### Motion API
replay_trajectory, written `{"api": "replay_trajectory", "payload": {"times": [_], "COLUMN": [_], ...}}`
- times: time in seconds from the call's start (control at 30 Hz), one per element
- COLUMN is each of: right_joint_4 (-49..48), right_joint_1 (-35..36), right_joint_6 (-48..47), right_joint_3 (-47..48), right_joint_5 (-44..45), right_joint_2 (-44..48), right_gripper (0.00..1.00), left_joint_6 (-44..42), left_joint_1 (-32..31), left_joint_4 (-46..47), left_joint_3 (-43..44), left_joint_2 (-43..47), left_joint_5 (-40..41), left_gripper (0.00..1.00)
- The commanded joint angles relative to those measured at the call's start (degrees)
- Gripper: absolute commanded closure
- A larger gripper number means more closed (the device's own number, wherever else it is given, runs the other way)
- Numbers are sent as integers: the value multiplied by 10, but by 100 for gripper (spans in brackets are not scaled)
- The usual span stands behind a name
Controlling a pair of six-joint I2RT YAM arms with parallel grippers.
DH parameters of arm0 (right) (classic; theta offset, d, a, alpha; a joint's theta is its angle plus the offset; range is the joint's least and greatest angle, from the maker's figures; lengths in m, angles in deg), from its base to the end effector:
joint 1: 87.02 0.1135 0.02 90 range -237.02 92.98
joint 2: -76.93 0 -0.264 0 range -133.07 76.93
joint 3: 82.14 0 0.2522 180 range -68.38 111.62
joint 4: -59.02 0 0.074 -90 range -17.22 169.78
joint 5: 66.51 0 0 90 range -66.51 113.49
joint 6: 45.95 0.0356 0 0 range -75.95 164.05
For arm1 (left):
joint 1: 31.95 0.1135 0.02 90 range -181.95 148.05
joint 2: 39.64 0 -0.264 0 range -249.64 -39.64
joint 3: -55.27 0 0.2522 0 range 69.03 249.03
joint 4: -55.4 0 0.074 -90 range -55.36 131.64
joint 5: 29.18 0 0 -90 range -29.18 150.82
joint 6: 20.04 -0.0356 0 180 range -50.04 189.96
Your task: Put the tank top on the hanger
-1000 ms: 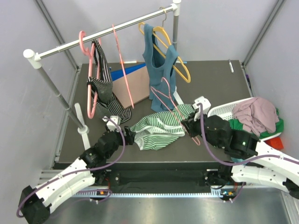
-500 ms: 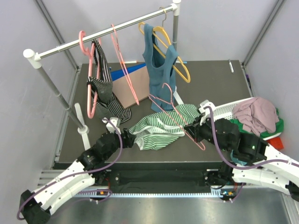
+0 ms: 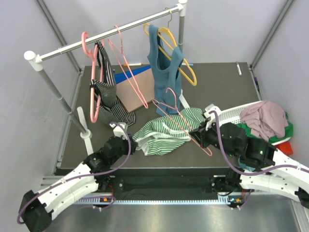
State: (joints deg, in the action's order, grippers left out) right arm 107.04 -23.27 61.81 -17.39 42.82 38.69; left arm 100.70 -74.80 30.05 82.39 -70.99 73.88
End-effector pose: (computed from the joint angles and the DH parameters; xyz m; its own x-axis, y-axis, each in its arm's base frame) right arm 0.0718 0.1189 0.3500 -0.3710 -0.1016 -0.9230 -0.6268 0.7608 0.1682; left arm 0.1085 -0.0897 0.1786 -0.5760 -0.1448 -0.8045 0.2606 0.9003 -0.3486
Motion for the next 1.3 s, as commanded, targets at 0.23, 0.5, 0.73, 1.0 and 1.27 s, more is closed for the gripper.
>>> {"api": "replay_trajectory", "payload": {"times": [0.23, 0.5, 0.73, 1.0, 1.27], "right_joint_4": [-9, -30, -38, -31, -74], "right_joint_1": [6, 6, 6, 5, 6], "right_joint_6": [0, 13, 11, 8, 17], "right_joint_3": [-2, -26, -39, -45, -85], "right_joint_5": [-90, -132, -191, -228, -227], "right_joint_2": [17, 33, 56, 49, 33], "right_gripper": [100, 100, 100, 100, 100], "left_joint_6": [3, -11, -36, -52, -67], "left_joint_1": [1, 2, 1, 2, 2], "left_joint_4": [53, 127, 133, 119, 103], "left_joint_3": [23, 23, 68, 106, 115], "left_joint_2": [-20, -52, -135, -175, -166], "left_joint_5": [20, 90, 153, 208, 224], "left_gripper": [100, 100, 100, 100, 100]}}
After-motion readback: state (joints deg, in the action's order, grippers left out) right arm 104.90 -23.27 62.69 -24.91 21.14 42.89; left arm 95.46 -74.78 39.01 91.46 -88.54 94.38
